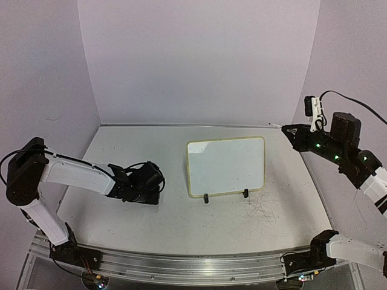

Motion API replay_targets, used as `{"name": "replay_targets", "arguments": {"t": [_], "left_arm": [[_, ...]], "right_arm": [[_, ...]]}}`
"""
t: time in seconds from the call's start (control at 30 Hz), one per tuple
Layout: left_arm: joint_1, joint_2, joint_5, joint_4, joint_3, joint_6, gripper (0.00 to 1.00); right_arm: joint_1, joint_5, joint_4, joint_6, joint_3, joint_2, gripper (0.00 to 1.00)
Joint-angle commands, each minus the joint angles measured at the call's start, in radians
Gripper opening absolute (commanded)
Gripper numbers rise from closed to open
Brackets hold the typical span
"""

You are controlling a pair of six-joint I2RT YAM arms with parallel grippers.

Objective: Write a sentence on the whiteboard
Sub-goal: Place the pen cap at the center of the board.

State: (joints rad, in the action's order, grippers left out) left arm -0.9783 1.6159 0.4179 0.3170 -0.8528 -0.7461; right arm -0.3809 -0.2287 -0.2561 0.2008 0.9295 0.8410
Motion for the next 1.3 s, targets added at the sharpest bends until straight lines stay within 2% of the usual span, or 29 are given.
{"name": "replay_targets", "arguments": {"t": [0.0,0.3,0.73,1.07,1.27], "left_arm": [[-0.002,0.006,0.051,0.035,-0.020,-0.001,0.00],[-0.002,0.035,0.127,0.035,0.002,-0.007,0.07],[-0.002,0.054,0.136,0.014,0.014,-0.060,0.11],[-0.002,0.034,0.135,0.013,0.022,-0.059,0.28],[-0.002,-0.031,0.149,0.013,0.023,-0.032,0.39]], "right_arm": [[0.000,-0.002,0.052,0.013,0.030,-0.009,0.00],[-0.001,0.006,0.075,0.104,0.007,-0.021,0.00],[-0.001,0.039,0.008,0.055,0.061,0.037,0.00],[-0.001,0.041,0.003,0.045,0.042,0.029,0.00],[-0.001,0.032,-0.007,0.049,0.013,0.019,0.00]]}}
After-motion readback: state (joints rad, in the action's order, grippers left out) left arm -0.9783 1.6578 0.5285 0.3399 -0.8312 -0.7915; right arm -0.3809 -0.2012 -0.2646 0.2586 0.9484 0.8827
